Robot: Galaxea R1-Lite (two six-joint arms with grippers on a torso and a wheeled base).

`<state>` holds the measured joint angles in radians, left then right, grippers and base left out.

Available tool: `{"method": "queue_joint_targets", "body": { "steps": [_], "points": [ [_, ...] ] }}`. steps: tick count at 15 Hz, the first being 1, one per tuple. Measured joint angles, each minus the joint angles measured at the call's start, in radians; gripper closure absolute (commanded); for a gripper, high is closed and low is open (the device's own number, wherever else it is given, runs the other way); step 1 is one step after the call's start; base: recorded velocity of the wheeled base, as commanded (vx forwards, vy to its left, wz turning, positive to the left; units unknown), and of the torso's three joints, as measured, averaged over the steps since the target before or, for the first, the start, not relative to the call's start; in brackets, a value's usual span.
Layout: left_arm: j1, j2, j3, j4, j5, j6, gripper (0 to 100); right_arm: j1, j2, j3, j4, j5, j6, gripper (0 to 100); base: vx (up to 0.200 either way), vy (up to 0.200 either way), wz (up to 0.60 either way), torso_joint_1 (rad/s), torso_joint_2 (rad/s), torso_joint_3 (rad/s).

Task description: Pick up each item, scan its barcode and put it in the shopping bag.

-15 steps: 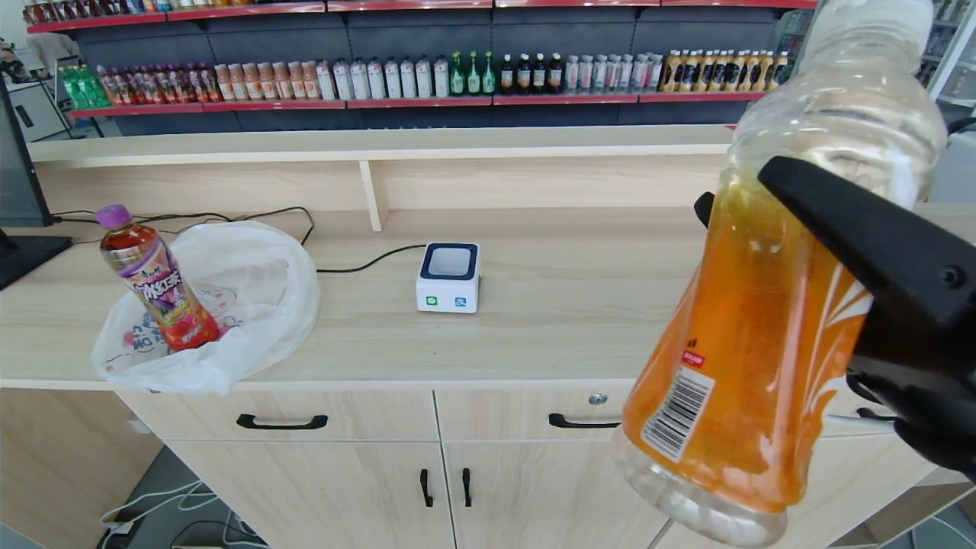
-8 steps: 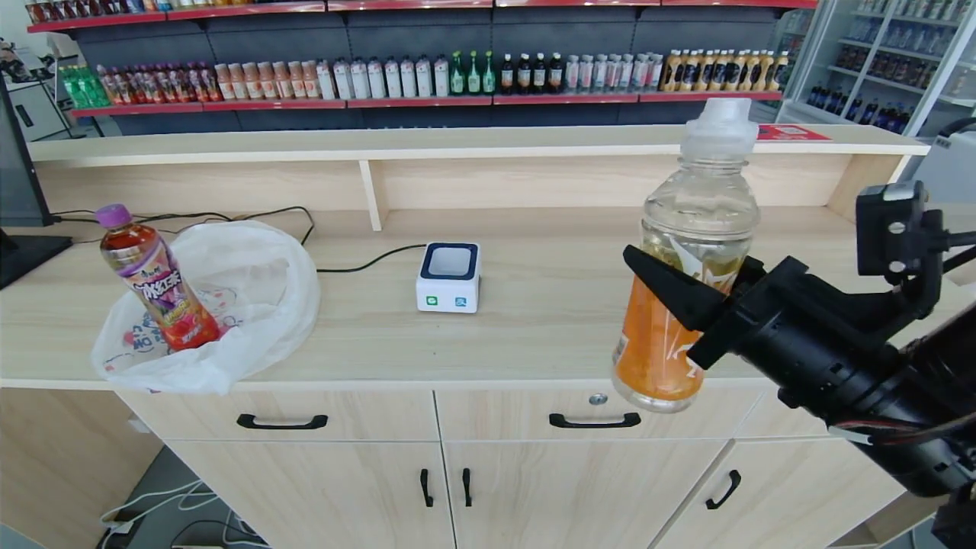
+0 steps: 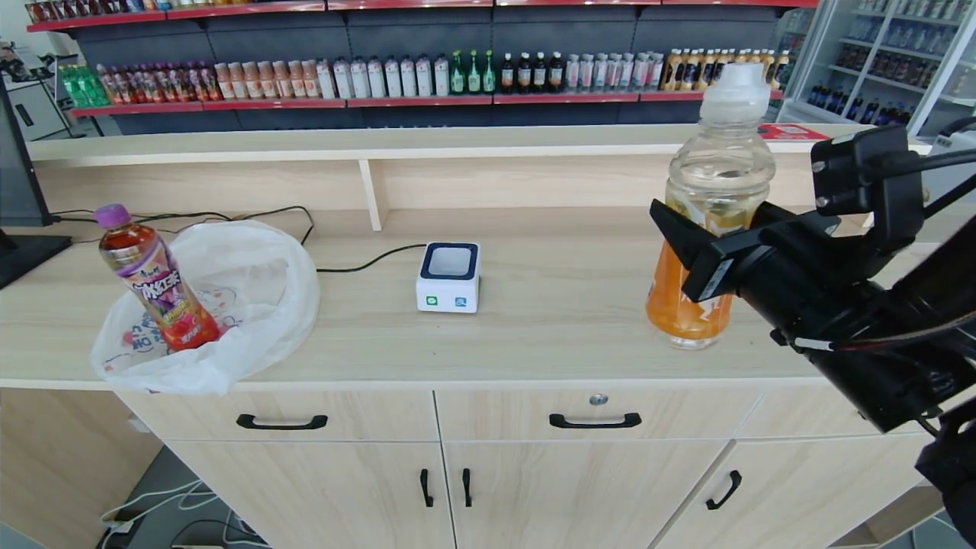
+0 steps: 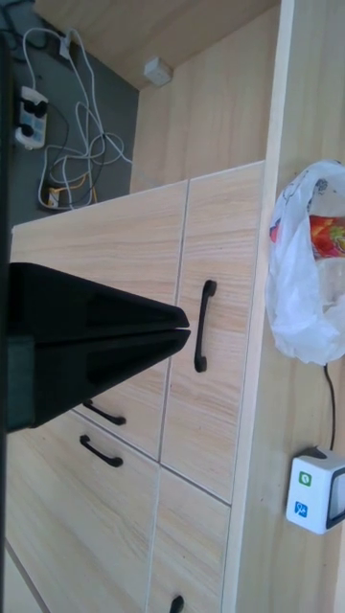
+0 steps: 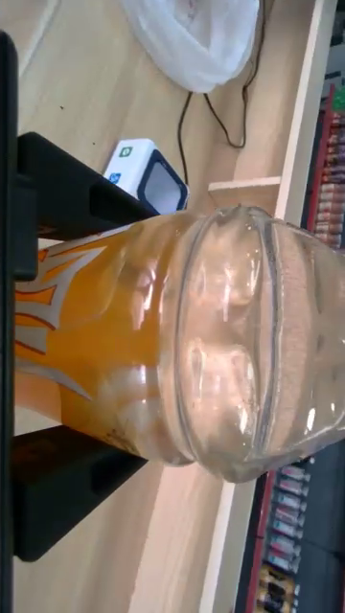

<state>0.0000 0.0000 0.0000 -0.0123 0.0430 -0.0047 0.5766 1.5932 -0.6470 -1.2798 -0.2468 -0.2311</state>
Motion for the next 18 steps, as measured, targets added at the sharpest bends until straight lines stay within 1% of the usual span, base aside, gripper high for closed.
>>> {"method": "queue_joint_targets", "body": {
  "steps": [1,2,5,9,12,18],
  "points": [
    [-0.001,0.0,0.0,0.002,0.0,0.002,100,-0.003,-0.001,-0.016,0.002,-0.039,-0.005,100,0.0,0.0,0.0,0.0,0.0,0.0],
    [-0.001,0.0,0.0,0.002,-0.001,0.004,100,-0.003,-0.002,-0.021,0.003,-0.048,-0.006,100,0.0,0.0,0.0,0.0,0.0,0.0],
    [-0.001,0.0,0.0,0.003,-0.001,0.006,100,-0.003,-0.001,-0.029,0.007,-0.045,-0.006,100,0.0,0.0,0.0,0.0,0.0,0.0],
    [0.0,0.0,0.0,0.003,0.0,0.001,100,-0.005,0.003,-0.059,0.021,-0.043,0.001,100,-0.2,0.0,0.0,0.001,0.0,0.005],
    [0.0,0.0,0.0,0.004,-0.001,0.001,100,-0.012,0.0,-0.059,0.025,-0.048,0.006,100,0.0,0.0,0.0,0.0,0.0,0.0],
    [0.0,0.0,0.0,0.003,-0.001,0.003,100,-0.016,-0.016,-0.054,0.024,-0.05,0.005,100,0.0,0.2,0.0,-0.001,0.0,0.005]
  ]
}}
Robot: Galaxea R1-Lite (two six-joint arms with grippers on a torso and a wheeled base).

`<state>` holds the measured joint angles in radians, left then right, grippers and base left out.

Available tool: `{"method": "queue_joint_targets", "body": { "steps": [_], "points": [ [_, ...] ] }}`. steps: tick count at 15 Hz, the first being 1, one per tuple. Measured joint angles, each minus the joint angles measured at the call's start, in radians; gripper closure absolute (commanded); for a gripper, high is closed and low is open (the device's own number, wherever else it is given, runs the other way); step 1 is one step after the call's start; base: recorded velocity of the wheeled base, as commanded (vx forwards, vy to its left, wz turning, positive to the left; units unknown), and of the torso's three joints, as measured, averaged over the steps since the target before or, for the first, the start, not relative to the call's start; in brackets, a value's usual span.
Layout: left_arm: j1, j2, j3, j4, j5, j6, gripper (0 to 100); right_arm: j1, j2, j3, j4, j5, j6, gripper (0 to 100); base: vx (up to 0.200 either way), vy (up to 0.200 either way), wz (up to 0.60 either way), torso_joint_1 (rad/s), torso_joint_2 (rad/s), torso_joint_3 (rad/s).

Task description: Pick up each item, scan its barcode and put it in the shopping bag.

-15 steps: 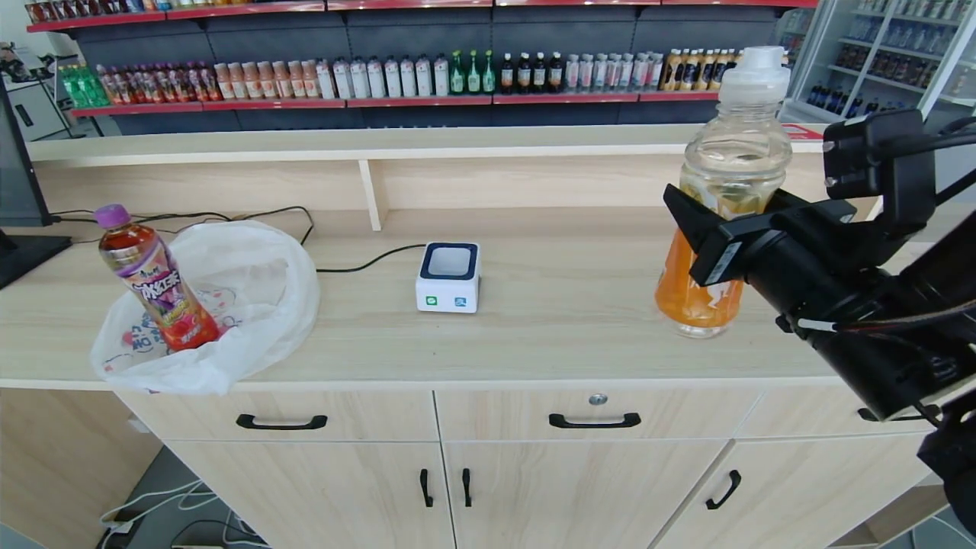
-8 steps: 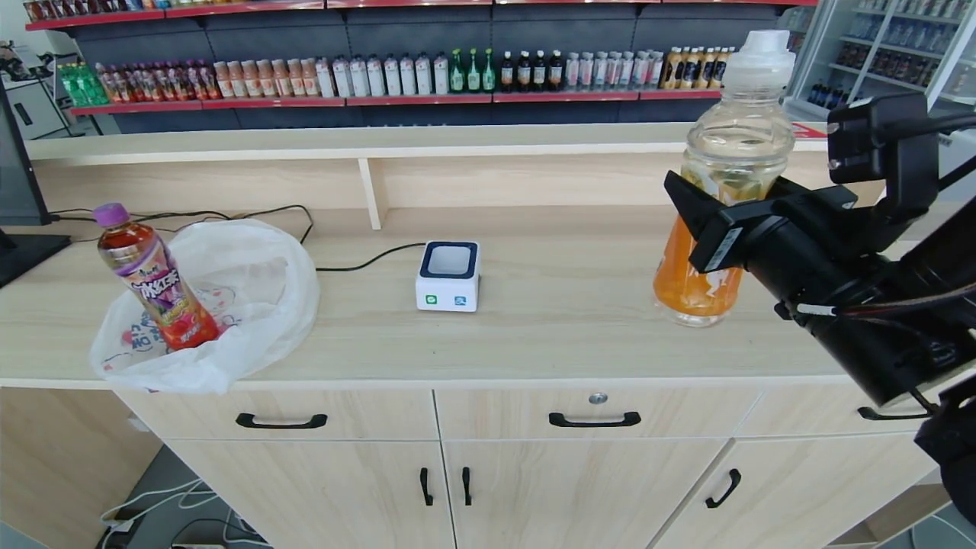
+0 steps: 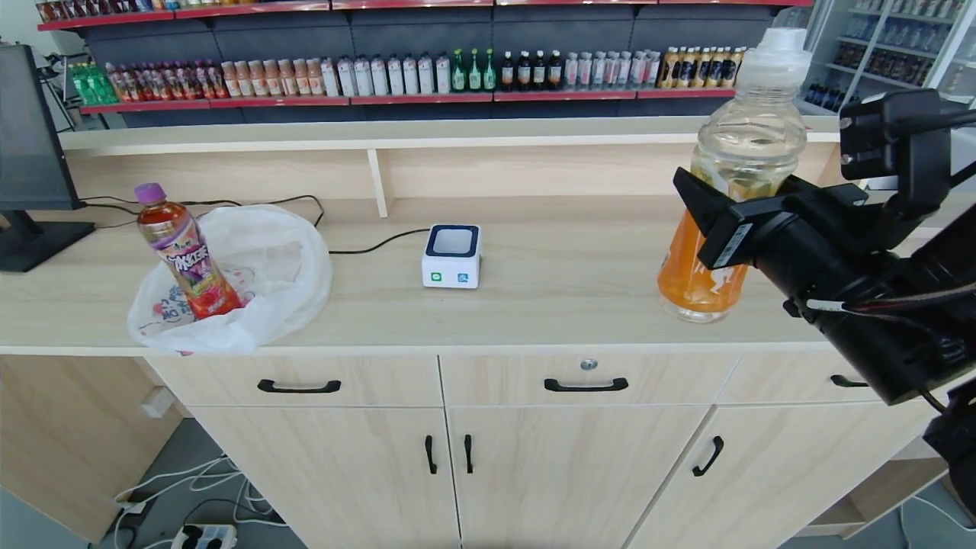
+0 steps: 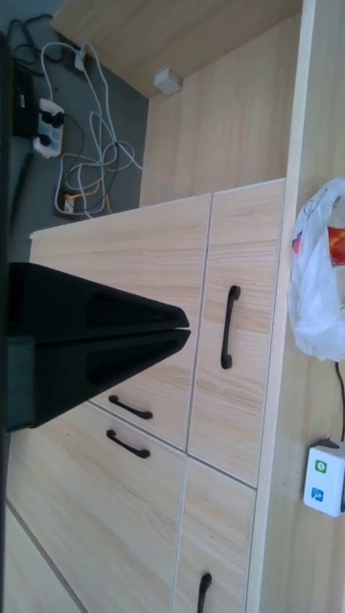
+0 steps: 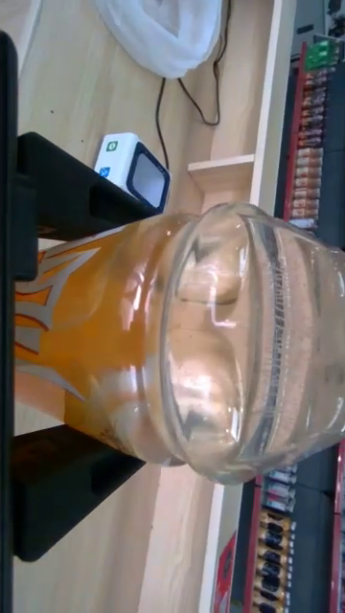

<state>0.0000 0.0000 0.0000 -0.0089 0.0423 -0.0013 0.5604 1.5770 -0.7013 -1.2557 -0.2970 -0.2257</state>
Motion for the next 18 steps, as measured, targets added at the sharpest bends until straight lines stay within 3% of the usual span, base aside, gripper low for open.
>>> {"method": "queue_joint_targets", "body": {
  "steps": [15,18],
  "points": [
    [0.0,0.0,0.0,0.0,0.0,0.0,100,0.005,-0.016,0.035,-0.032,0.008,-0.032,100,0.0,0.2,0.0,0.003,0.0,0.003],
    [-0.001,0.0,0.0,0.0,0.0,-0.001,100,0.014,-0.021,0.032,-0.041,0.01,-0.013,100,0.0,0.0,0.0,0.0,0.0,0.0]
  ]
}}
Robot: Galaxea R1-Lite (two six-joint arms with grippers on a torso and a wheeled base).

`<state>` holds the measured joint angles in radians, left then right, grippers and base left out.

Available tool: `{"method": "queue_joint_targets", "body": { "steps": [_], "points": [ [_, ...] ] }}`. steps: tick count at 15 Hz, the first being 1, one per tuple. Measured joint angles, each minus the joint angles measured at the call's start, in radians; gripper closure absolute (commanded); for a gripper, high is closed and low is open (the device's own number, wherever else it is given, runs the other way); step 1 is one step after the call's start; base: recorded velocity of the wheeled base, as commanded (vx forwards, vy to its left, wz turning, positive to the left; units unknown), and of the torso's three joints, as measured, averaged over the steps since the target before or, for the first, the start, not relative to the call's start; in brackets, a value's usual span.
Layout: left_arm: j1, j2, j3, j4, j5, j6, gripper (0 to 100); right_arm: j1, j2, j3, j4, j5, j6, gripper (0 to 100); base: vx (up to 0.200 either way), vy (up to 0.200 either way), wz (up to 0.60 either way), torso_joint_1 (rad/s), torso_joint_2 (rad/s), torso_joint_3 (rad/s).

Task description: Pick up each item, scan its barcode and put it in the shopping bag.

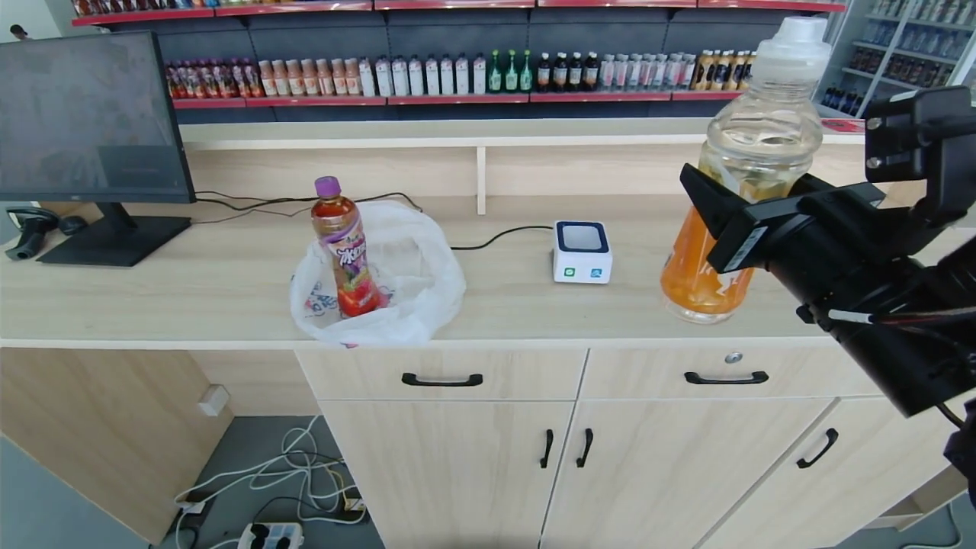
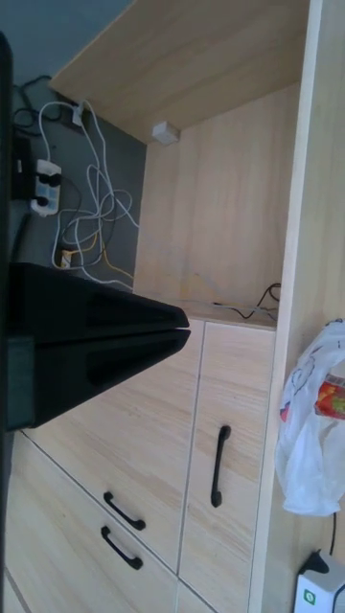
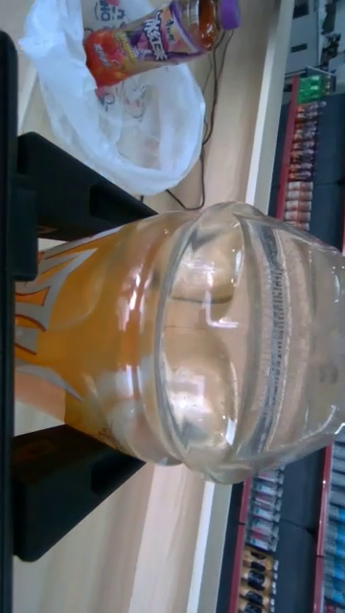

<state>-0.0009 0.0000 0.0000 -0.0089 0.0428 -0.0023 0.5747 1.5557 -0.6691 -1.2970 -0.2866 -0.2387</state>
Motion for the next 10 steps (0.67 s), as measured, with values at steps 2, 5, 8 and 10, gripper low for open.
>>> {"method": "queue_joint_targets", "body": {
  "steps": [2,5,8,10],
  "points": [
    [0.0,0.0,0.0,-0.001,0.0,0.0,100,0.003,-0.006,0.011,-0.001,0.0,0.002,100,0.0,0.0,0.0,0.0,0.0,0.0],
    [0.001,0.0,0.0,0.001,0.0,0.0,100,0.001,-0.022,0.024,0.001,0.012,0.003,100,0.133,0.0,0.0,0.0,0.0,0.002],
    [0.0,0.0,0.0,0.0,0.0,0.0,100,0.004,-0.024,0.029,0.004,0.037,0.004,100,0.2,0.0,0.0,0.001,0.0,0.004],
    [0.001,0.0,0.0,0.0,0.0,0.0,100,0.005,-0.019,0.017,-0.002,0.038,0.012,100,0.0,0.0,0.0,0.0,0.0,0.0]
  ]
}}
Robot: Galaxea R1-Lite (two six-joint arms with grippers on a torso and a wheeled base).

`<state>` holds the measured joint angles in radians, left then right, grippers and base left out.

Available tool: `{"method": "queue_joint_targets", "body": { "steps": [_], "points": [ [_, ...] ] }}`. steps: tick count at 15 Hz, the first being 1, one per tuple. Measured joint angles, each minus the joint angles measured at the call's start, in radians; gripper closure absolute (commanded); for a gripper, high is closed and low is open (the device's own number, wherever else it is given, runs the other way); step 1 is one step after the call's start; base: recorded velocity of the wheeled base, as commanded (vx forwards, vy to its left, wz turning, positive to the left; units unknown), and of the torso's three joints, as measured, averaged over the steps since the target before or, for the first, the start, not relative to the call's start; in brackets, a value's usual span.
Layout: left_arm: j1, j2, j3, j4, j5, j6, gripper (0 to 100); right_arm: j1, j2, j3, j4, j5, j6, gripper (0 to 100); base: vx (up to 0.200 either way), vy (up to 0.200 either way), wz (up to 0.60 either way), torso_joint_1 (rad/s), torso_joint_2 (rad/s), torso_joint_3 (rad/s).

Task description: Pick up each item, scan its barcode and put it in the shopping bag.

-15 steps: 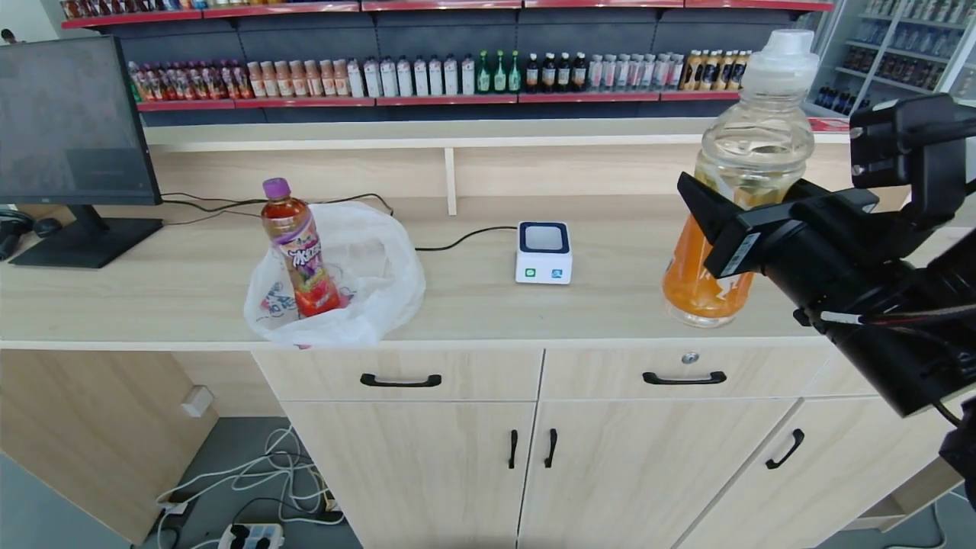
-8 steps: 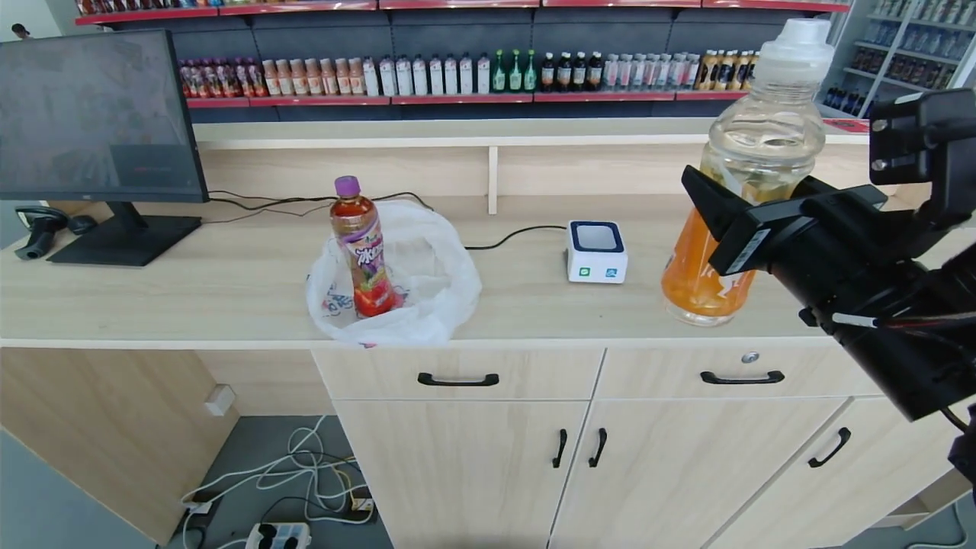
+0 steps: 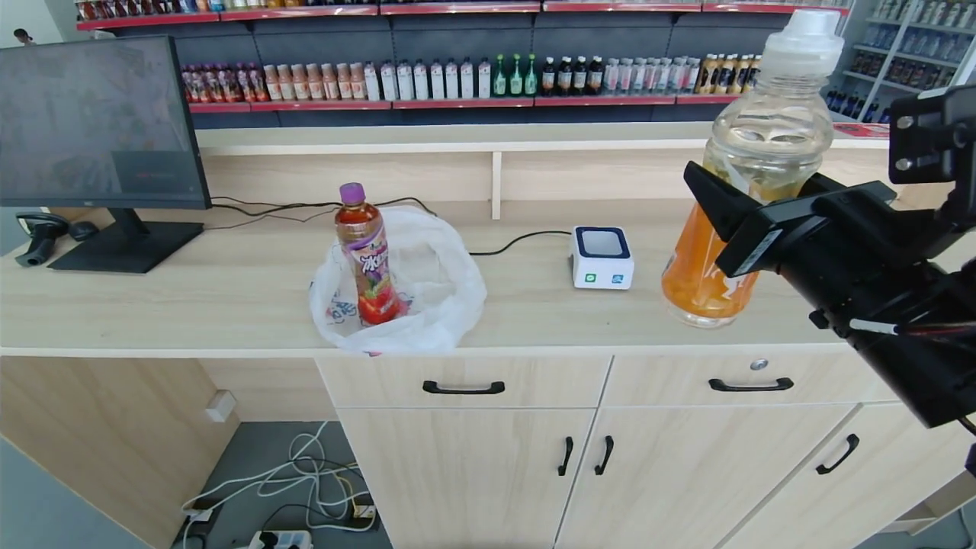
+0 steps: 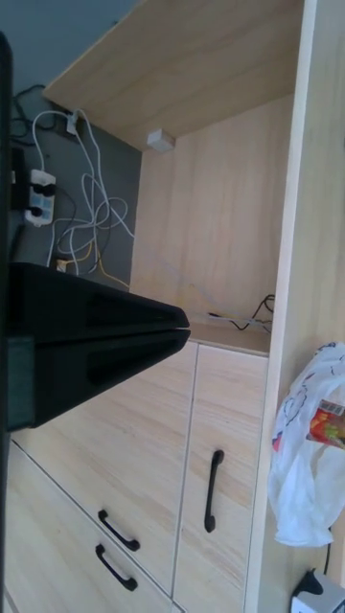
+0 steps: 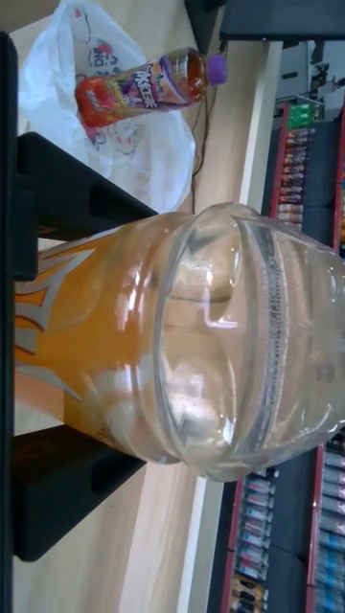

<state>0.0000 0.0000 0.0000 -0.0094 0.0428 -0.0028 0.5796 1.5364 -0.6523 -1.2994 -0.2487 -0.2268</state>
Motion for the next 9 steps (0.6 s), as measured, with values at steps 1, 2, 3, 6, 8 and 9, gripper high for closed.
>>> {"method": "queue_joint_targets", "body": {
  "steps": [1,2,3,6,8,9],
  "points": [
    [-0.001,0.0,0.0,0.001,0.0,0.0,100,0.0,0.002,-0.005,0.0,0.0,0.0,100,0.0,0.0,0.0,0.0,0.0,0.0],
    [0.0,0.0,0.0,0.0,0.0,0.0,100,0.0,0.006,-0.005,0.008,0.001,0.001,100,0.0,0.0,0.0,0.0,0.0,0.0],
    [0.0,0.0,0.0,0.001,0.0,0.0,100,-0.001,0.007,-0.003,0.0,0.0,0.003,100,0.0,0.0,0.0,0.0,0.0,0.0],
    [0.0,0.0,0.0,0.0,0.0,-0.001,100,-0.001,0.014,0.0,0.004,0.014,0.034,100,0.0,0.0,0.0,0.0,0.0,0.0],
    [0.0,0.0,0.0,0.0,0.0,-0.001,100,-0.016,0.033,-0.003,0.01,0.048,0.046,100,0.0,0.0,0.0,0.0,0.0,0.0],
    [0.0,0.0,0.0,0.0,0.0,0.0,100,-0.031,0.047,-0.014,0.009,0.073,0.047,100,0.0,0.0,0.0,0.0,0.0,0.0]
  ]
}}
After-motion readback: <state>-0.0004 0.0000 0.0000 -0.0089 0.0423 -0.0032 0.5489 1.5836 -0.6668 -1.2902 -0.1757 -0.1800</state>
